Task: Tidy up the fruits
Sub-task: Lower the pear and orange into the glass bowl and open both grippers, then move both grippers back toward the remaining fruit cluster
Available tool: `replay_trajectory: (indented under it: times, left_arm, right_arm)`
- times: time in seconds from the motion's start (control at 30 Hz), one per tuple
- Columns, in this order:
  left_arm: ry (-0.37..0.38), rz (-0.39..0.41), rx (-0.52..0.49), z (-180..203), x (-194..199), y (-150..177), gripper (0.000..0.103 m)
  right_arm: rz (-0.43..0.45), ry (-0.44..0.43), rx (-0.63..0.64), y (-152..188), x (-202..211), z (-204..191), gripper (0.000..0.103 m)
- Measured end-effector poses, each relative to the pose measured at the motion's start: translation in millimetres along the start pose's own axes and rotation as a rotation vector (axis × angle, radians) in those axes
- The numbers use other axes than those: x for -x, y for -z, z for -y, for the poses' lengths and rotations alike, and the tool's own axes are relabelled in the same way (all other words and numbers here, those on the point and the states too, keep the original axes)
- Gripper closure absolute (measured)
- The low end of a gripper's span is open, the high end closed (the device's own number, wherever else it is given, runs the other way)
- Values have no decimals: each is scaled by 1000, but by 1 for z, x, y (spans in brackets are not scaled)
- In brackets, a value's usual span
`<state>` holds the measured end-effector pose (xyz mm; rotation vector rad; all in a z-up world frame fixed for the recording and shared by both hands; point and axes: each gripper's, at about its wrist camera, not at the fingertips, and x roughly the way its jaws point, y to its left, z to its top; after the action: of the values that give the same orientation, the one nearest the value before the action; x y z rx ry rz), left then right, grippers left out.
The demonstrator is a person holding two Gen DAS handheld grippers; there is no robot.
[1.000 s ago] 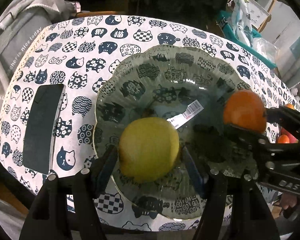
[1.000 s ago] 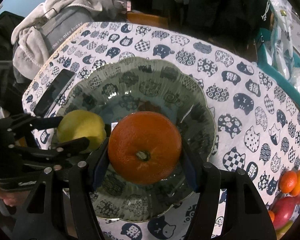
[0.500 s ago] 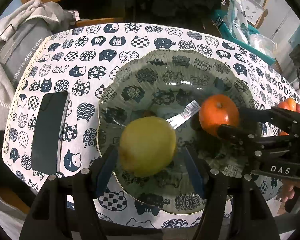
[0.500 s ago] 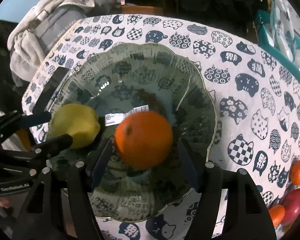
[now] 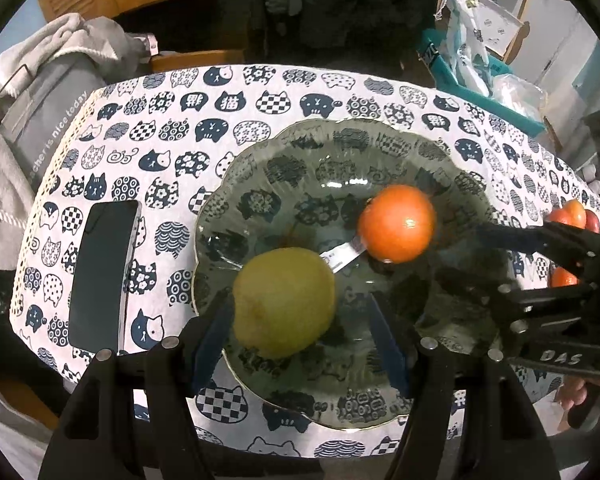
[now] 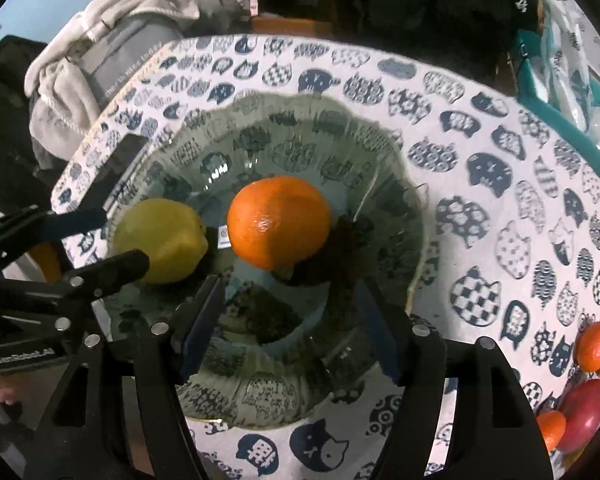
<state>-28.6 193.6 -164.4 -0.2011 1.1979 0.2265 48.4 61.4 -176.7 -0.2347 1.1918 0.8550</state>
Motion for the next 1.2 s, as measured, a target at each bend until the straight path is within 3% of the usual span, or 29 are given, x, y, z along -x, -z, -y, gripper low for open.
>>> replay_trajectory:
  times: [0.6, 1.2]
  left_arm:
    - [115, 97, -76, 69, 53, -15, 33]
    - [191, 120, -202, 153, 81, -12, 25]
  right_arm:
    - [212, 87, -126, 12, 120, 40, 30]
    - [292, 259, -172, 64, 204, 83, 24]
